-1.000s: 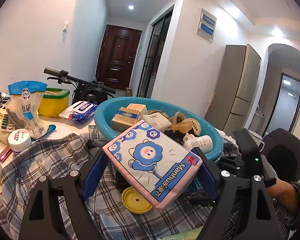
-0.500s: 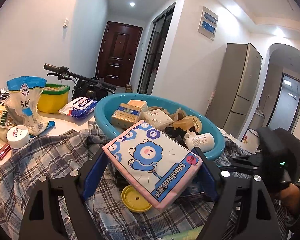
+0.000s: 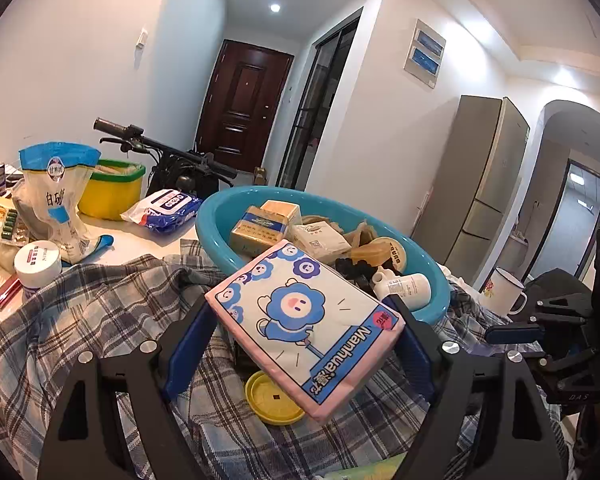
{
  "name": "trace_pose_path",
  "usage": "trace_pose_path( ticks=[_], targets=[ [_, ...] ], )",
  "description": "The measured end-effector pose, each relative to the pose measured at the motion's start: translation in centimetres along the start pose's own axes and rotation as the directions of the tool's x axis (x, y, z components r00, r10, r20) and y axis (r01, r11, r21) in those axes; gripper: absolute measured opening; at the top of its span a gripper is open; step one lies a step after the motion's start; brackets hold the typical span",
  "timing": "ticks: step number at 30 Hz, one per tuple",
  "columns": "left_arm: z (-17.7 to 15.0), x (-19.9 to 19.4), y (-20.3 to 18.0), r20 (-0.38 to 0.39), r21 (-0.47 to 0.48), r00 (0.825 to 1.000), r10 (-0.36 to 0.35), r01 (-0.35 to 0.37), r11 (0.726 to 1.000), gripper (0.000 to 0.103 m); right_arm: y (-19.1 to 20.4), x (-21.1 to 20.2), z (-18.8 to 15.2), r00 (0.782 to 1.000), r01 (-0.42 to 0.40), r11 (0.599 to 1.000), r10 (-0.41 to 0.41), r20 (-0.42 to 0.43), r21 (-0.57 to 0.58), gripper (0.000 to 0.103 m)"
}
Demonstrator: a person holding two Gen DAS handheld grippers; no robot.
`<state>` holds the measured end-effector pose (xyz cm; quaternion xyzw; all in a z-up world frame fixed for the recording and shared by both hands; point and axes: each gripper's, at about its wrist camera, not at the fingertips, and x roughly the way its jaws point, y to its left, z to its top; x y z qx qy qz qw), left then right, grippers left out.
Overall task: Organize objects
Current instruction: 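Lift the pink pack with the left tool while the right tool lowers over the dark blue box, then grasp and lift the dark blue Zhongnanhai box with the right tool while the left tool holds the pink pack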
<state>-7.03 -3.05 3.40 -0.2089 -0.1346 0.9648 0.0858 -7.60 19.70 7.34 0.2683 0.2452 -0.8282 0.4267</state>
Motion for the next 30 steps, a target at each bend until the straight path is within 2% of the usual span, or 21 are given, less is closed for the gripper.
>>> trace_pose_path(
  ticks=[1,5,9,17,19,20,21,23,25,28,30],
  targets=[
    [0.0,0.0,0.1,-0.001,-0.004,1.000,-0.002,0.002,1.000,0.085,-0.1,0.4,-0.2,1.000,-0.010,1.000,0.011,-0.011,0.014,0.023],
    [0.0,0.0,0.0,-0.004,-0.007,1.000,-0.008,0.008,1.000,0.085,-0.6,0.5,-0.9,1.000,0.001,0.999,-0.002,0.029,0.042,0.023],
    [-0.1,0.3,-0.2,-0.021,0.000,1.000,-0.010,0.010,1.000,0.085,-0.9,0.2,-1.0,0.999,-0.034,0.998,0.032,0.040,0.059,0.023],
    [-0.3,0.4,-0.6,-0.029,0.022,0.999,-0.014,0.015,1.000,0.085,-1.2,0.0,-2.0,0.996,0.007,0.999,-0.011,0.086,0.038,0.023],
    [-0.3,0.5,-0.6,-0.031,0.020,0.999,-0.014,0.014,1.000,0.085,-1.2,-0.1,-2.5,0.993,0.049,0.998,-0.052,0.107,0.027,0.025],
    [-0.3,0.5,-0.6,-0.034,0.019,0.999,-0.015,0.015,1.000,0.085,-1.4,0.0,-2.9,0.992,0.073,0.997,-0.076,0.106,0.026,0.035],
    [-0.3,0.5,-0.6,-0.035,0.018,0.999,-0.014,0.014,1.000,0.085,-1.5,0.1,-3.2,0.992,0.073,0.997,-0.075,0.097,0.027,0.057],
    [-0.3,0.5,-0.7,-0.035,0.018,0.999,-0.017,0.017,1.000,0.085,-1.7,0.3,-4.2,0.992,0.069,0.997,-0.071,0.101,0.026,0.075],
    [-0.3,0.5,-0.7,-0.034,0.020,0.999,-0.017,0.018,1.000,0.085,-2.3,1.1,-5.0,0.991,0.113,0.993,-0.115,0.070,0.043,0.075],
    [-0.4,0.6,-0.8,-0.042,0.023,0.999,-0.019,0.020,1.000,0.085,-4.7,3.4,-6.1,0.998,0.054,0.988,-0.048,-0.044,0.147,0.075],
    [-0.4,0.5,-0.9,-0.043,0.031,0.999,-0.018,0.019,0.999,0.085,-5.4,4.6,-6.7,0.994,0.060,0.983,-0.042,-0.105,0.172,0.075]
  ],
)
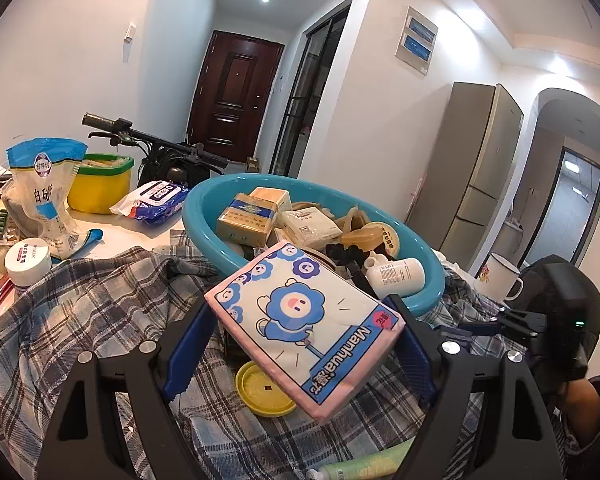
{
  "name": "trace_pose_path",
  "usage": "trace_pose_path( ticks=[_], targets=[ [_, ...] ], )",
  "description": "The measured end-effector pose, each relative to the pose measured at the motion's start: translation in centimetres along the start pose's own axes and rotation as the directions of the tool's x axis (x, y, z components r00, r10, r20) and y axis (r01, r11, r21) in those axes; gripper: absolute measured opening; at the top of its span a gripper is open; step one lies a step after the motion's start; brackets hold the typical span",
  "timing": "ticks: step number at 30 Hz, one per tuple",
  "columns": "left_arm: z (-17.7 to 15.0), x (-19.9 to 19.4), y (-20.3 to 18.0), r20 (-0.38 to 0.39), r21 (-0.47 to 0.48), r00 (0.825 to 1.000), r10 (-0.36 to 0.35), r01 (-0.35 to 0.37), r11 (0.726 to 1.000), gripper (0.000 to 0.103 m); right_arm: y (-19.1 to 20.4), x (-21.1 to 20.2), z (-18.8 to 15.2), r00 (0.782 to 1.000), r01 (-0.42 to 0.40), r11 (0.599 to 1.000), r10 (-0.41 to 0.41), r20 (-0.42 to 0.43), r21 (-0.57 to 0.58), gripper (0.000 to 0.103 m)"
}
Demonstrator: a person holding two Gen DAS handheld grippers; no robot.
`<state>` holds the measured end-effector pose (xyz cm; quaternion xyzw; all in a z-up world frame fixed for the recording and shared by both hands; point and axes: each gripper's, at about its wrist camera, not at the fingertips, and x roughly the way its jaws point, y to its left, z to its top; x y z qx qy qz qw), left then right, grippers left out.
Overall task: Organize objects
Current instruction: 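Grasp and lift the dark blue Zhongnanhai box with the right tool while the left tool holds the pink pack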
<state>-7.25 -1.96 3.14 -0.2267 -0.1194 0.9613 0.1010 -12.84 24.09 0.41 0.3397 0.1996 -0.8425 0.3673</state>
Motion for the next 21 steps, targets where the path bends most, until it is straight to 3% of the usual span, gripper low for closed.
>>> trace_pose_path(
  ticks=[3,6,9,16,21],
  targets=[
    [0.0,0.1,-0.1,-0.002,0.006,1.000,-0.001,0.001,1.000,0.085,0.5,0.2,-0.3,1.000,-0.014,1.000,0.014,-0.009,-0.021,0.076],
    [0.1,0.1,-0.2,-0.006,0.003,1.000,-0.002,0.002,1.000,0.085,1.7,0.4,-0.3,1.000,-0.008,0.996,0.006,-0.025,-0.091,0.093],
    [0.1,0.2,-0.1,-0.007,0.006,1.000,-0.005,0.005,1.000,0.085,2.5,0.7,-0.5,0.999,0.001,0.989,-0.006,-0.033,-0.145,0.098],
    [0.0,0.3,-0.2,-0.012,0.018,1.000,-0.006,0.006,1.000,0.085,2.9,1.7,-0.8,0.997,0.009,0.986,-0.021,-0.068,-0.169,0.102],
    [0.0,0.3,-0.2,-0.011,0.017,1.000,-0.005,0.005,1.000,0.085,2.9,1.4,-0.8,0.998,0.021,0.984,-0.029,-0.047,-0.174,0.102]
  ],
)
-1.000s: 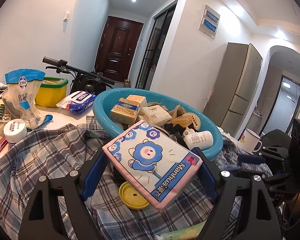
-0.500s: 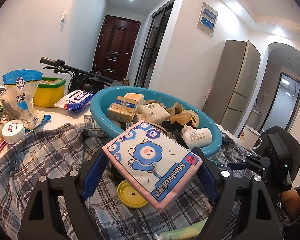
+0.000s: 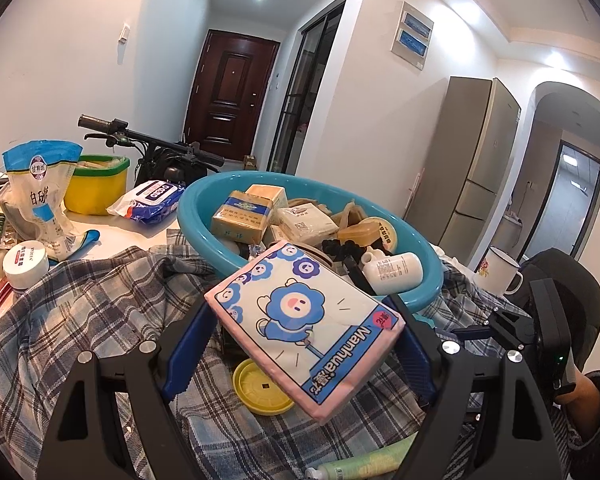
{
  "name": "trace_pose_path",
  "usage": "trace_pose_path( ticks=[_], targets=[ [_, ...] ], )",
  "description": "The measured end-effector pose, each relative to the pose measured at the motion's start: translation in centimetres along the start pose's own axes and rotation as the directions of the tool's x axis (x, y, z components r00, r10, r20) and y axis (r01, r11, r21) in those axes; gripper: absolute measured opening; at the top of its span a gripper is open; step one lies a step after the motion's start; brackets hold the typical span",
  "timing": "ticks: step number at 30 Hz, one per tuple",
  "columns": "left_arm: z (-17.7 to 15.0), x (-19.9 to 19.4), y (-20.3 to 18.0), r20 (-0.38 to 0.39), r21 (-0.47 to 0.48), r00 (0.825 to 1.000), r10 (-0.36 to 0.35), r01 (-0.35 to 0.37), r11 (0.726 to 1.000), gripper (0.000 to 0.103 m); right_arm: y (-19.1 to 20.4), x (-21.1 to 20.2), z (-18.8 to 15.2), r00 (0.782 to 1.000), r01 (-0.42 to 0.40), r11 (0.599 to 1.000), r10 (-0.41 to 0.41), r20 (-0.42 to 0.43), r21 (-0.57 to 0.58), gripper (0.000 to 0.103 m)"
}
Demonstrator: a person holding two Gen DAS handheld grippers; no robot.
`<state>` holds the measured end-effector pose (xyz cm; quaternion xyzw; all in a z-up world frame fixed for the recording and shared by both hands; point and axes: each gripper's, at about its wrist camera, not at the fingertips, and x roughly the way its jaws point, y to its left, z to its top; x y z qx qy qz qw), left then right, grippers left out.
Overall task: Organize objects
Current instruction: 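Grasp and lift the dark blue Zhongnanhai box with the right tool while the left tool holds the pink pack, then carry the dark blue box with the right tool over the basin while the left tool carries the pink pack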
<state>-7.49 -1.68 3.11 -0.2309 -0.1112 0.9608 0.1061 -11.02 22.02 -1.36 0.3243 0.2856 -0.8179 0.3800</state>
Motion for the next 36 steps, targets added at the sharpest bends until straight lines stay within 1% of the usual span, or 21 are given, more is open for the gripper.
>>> trace_pose_path(
  ticks=[4,6,11,15,18,19,21,22,24,25,26,27,28,29,30,32,33,34,36],
  targets=[
    [0.0,0.0,0.0,0.004,0.000,1.000,-0.002,0.002,1.000,0.085,-0.5,-1.4,0.5,0.999,0.017,1.000,-0.018,0.043,0.011,0.102],
    [0.0,0.0,0.1,0.005,-0.002,1.000,-0.004,0.004,1.000,0.085,-0.6,-2.5,1.0,0.997,0.039,0.999,-0.040,0.062,0.011,0.102],
    [0.1,-0.3,0.2,0.015,-0.008,1.000,-0.007,0.007,1.000,0.085,-0.3,-5.9,3.7,0.988,0.079,0.997,-0.077,0.136,-0.006,0.102],
    [0.2,-0.6,0.5,0.031,-0.024,0.999,-0.011,0.011,1.000,0.085,-0.3,-9.3,7.6,0.967,0.118,0.993,-0.116,0.227,0.005,0.102],
    [0.3,-1.0,0.6,0.043,-0.031,0.999,-0.013,0.014,0.999,0.085,-1.3,-11.8,10.8,0.938,0.123,0.991,-0.136,0.319,0.060,0.102],
    [0.3,-1.0,0.6,0.047,-0.030,0.999,-0.009,0.011,0.999,0.085,-1.6,-12.5,11.7,0.926,0.127,0.989,-0.147,0.349,0.080,0.102],
    [0.3,-1.2,0.5,0.051,-0.024,0.999,-0.001,0.002,1.000,0.085,-2.6,-13.8,13.8,0.894,0.128,0.984,-0.169,0.416,0.125,0.102],
    [0.3,-1.2,0.4,0.053,-0.017,0.999,0.000,0.001,1.000,0.085,-3.1,-14.3,14.7,0.879,0.118,0.982,-0.173,0.444,0.150,0.102],
    [0.3,-1.2,0.3,0.054,-0.011,0.999,-0.001,0.001,1.000,0.085,-4.2,-15.2,16.7,0.839,0.078,0.975,-0.176,0.514,0.206,0.102],
    [0.3,-1.2,0.2,0.054,-0.007,0.999,0.000,0.001,1.000,0.085,-4.6,-15.6,17.3,0.805,0.068,0.972,-0.188,0.563,0.227,0.102],
    [0.2,-1.2,0.2,0.056,-0.002,0.998,0.001,-0.001,1.000,0.085,-4.7,-16.0,17.7,0.752,0.073,0.968,-0.212,0.624,0.241,0.102],
    [0.2,-1.2,0.2,0.059,0.003,0.998,0.003,-0.003,1.000,0.085,-4.9,-16.1,18.1,0.702,0.096,0.959,-0.255,0.665,0.266,0.102],
    [0.2,-1.2,0.1,0.061,0.007,0.998,0.006,-0.006,1.000,0.085,-5.0,-15.9,18.5,0.667,0.126,0.946,-0.304,0.681,0.299,0.102],
    [0.2,-1.1,0.1,0.060,0.009,0.998,0.007,-0.008,1.000,0.085,-5.2,-15.4,19.0,0.641,0.151,0.932,-0.345,0.685,0.328,0.102],
    [0.2,-1.1,0.1,0.057,0.010,0.998,0.008,-0.008,1.000,0.085,-5.5,-14.8,19.5,0.638,0.143,0.930,-0.349,0.687,0.340,0.102],
    [0.1,-1.0,0.1,0.053,0.008,0.999,0.010,-0.010,1.000,0.085,-6.2,-13.1,20.4,0.658,0.114,0.924,-0.345,0.669,0.364,0.102],
    [0.1,-0.9,0.2,0.050,0.006,0.999,0.010,-0.010,1.000,0.085,-6.5,-12.2,20.8,0.674,0.119,0.917,-0.356,0.647,0.380,0.102],
    [0.1,-0.8,0.2,0.048,0.005,0.999,0.013,-0.013,1.000,0.085,-6.8,-11.0,21.0,0.701,0.126,0.909,-0.365,0.613,0.397,0.102],
    [0.1,-0.7,0.4,0.041,-0.005,0.999,0.018,-0.018,1.000,0.085,-7.4,-9.3,20.9,0.744,0.105,0.905,-0.347,0.571,0.413,0.102]
  ],
)
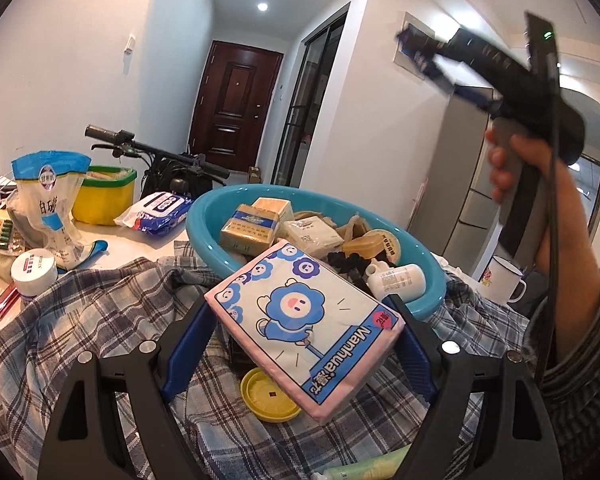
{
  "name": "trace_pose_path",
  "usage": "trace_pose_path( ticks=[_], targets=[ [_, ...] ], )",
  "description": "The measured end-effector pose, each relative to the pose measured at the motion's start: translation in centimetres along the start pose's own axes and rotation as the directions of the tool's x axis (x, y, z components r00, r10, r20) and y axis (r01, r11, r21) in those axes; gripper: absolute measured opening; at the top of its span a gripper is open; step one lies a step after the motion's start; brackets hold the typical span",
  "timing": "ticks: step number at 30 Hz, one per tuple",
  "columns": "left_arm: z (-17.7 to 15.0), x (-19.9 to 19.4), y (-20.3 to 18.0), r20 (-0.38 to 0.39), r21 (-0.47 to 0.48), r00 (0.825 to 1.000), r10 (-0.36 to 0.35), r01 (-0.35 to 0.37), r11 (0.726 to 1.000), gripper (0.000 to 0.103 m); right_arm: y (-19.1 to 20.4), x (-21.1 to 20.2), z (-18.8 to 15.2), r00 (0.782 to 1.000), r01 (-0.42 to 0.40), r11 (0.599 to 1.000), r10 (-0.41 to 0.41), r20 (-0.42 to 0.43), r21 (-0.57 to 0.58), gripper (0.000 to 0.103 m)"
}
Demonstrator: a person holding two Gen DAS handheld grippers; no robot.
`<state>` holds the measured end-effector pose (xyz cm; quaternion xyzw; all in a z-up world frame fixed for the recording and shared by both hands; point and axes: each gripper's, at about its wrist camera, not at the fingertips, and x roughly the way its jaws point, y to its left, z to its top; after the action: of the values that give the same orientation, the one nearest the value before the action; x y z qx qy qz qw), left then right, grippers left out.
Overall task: Organize objects
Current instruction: 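Carry the dark blue box with the right tool over the basin while the left tool carries the pink pack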
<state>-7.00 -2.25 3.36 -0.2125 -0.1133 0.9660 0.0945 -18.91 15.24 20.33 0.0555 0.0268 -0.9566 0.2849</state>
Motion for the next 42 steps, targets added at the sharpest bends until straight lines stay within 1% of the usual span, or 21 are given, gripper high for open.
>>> trace_pose_path(
  ticks=[1,3,6,9,12,15,18,20,24,26,28,30,32,33,35,38,39,40,41,42],
  targets=[
    [0.0,0.1,0.1,-0.007,-0.007,1.000,0.000,0.000,1.000,0.085,-0.3,0.7,-0.6,1.000,-0.008,1.000,0.008,-0.030,0.011,0.102],
    [-0.1,0.4,0.4,-0.017,-0.020,1.000,-0.001,0.000,1.000,0.085,-1.0,1.2,-1.6,0.998,0.010,0.999,-0.008,-0.065,0.032,0.102],
    [-0.2,0.7,1.0,-0.031,-0.045,1.000,0.002,-0.003,0.999,0.085,-2.0,1.7,-2.9,0.996,0.032,0.999,-0.029,-0.090,0.035,0.102],
    [-0.2,0.5,1.4,-0.026,-0.067,1.000,0.011,-0.013,0.998,0.085,-3.1,2.6,-4.0,0.993,0.049,0.998,-0.044,-0.110,0.041,0.102],
    [-0.1,0.0,1.2,-0.004,-0.061,1.000,0.028,-0.028,0.998,0.085,-4.1,2.8,-4.3,0.991,0.050,0.997,-0.042,-0.124,0.061,0.102],
    [0.1,-0.5,0.9,0.031,-0.030,0.998,0.057,-0.056,0.998,0.085,-4.4,2.7,-4.2,0.989,0.068,0.997,-0.063,-0.135,0.029,0.102],
    [0.7,-1.3,0.9,0.071,-0.013,0.993,0.090,-0.089,0.996,0.085,-4.7,2.7,-4.2,0.990,0.045,0.998,-0.038,-0.134,0.049,0.102],
    [1.6,-1.9,1.0,0.093,-0.002,0.988,0.127,-0.127,0.992,0.085,-4.9,2.3,-4.0,0.991,0.034,0.998,-0.027,-0.130,0.055,0.102],
    [4.3,-2.9,0.9,0.122,0.011,0.980,0.155,-0.158,0.987,0.085,-4.8,2.0,-3.6,0.991,0.041,0.999,-0.038,-0.129,0.024,0.102],
    [6.4,-3.4,0.5,0.144,0.029,0.974,0.173,-0.179,0.983,0.085,-4.8,2.0,-3.5,0.991,0.028,0.999,-0.024,-0.132,0.029,0.102],
    [9.2,-3.8,0.0,0.179,0.040,0.968,0.178,-0.188,0.981,0.085,-4.8,1.8,-3.3,0.991,0.011,0.999,-0.006,-0.131,0.036,0.102],
    [11.4,-4.0,-0.3,0.203,0.029,0.966,0.163,-0.172,0.985,0.085,-4.9,1.5,-3.1,0.992,0.003,0.999,0.002,-0.127,0.040,0.102],
    [13.8,-3.9,-0.6,0.233,0.021,0.966,0.117,-0.125,0.992,0.085,-4.9,1.2,-2.9,0.992,0.000,0.999,0.006,-0.123,0.042,0.102],
    [15.1,-3.8,-0.8,0.261,0.016,0.960,0.099,-0.107,0.994,0.085,-5.0,1.1,-2.9,0.993,0.000,0.999,0.004,-0.122,0.039,0.102],
    [16.6,-3.7,-0.9,0.300,0.000,0.951,0.081,-0.085,0.996,0.085,-5.0,1.0,-2.8,0.992,0.003,0.999,0.001,-0.122,0.032,0.102],
    [18.3,-2.1,-0.8,0.289,-0.032,0.957,-0.013,0.024,0.999,0.085,-5.0,1.1,-2.8,0.992,0.006,0.999,-0.003,-0.123,0.031,0.102],
    [18.6,-1.4,-0.7,0.275,-0.043,0.961,-0.031,0.045,0.998,0.085,-5.1,1.2,-2.8,0.992,0.008,0.999,-0.004,-0.125,0.032,0.102],
    [18.9,-0.3,-0.7,0.256,-0.048,0.966,-0.038,0.052,0.998,0.085,-5.1,1.3,-2.9,0.992,0.011,0.999,-0.007,-0.128,0.031,0.102],
    [19.0,0.7,-0.9,0.236,-0.041,0.971,-0.031,0.042,0.998,0.085,-5.2,1.4,-3.0,0.991,0.014,0.999,-0.010,-0.131,0.029,0.102],
    [19.0,1.8,-1.1,0.216,-0.023,0.976,-0.010,0.015,1.000,0.085,-5.3,1.5,-3.1,0.991,0.018,1.000,-0.015,-0.134,0.024,0.102]
  ],
)
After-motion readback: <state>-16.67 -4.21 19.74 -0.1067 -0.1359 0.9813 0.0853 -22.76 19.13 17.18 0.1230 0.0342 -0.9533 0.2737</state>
